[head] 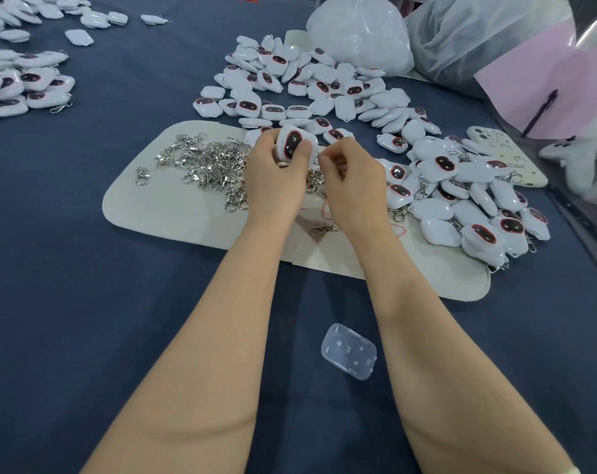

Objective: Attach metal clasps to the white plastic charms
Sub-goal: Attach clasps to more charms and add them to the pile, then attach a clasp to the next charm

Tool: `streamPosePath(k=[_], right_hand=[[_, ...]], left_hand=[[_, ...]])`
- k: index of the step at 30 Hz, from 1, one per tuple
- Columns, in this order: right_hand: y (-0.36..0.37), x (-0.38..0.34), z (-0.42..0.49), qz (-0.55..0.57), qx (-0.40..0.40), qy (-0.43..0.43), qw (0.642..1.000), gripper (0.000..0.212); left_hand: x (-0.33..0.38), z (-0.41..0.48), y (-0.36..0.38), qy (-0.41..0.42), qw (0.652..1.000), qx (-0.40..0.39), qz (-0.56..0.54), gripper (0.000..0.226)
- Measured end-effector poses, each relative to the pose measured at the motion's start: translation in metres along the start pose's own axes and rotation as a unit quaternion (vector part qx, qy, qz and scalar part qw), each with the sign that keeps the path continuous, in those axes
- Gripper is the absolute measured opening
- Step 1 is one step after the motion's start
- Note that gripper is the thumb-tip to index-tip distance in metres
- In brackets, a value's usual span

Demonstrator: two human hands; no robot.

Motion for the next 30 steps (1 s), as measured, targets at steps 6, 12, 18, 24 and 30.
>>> streamPosePath(k=[6,12,18,24,30], right_hand=[[0.009,0.01,0.001,0.126,-0.044,0.087,0.987,0.021],[-0.009,0.031,0.005,0.195,0.009,0.192,0.962,0.014],[-0.069,0.067,-0.008,0.515,0.349,0.241,0.745,0.02],[-0.076,0.051,-0.002,0.329,0.302,0.168,0.879,0.046],[-0.025,0.047,0.012,-0.231,0.003,0.127,0.965,0.045]], left_hand=[[-0.002,-0.002,0.004,-0.011,1.0,-0.025,0.011,0.02],[-0.011,-0.001,0.008,-0.082,0.991,-0.03,-0.1,0.016],[-0.029,0.0,-0.012,-0.14,0.967,0.072,-0.201,0.011],[-0.03,-0.001,-0.008,-0.145,0.967,0.071,-0.197,0.017],[-0.028,0.002,-0.006,-0.13,0.974,0.061,-0.174,0.02]])
Point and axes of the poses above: each hand's wrist, its own z-axis towards the middle knuckle, its own y-axis out of the palm, x = y × z, the point moved 9 cm from there along z, towards the middle knuckle, and after that the axes turned 12 degrees about z, right-handed, at the moved point
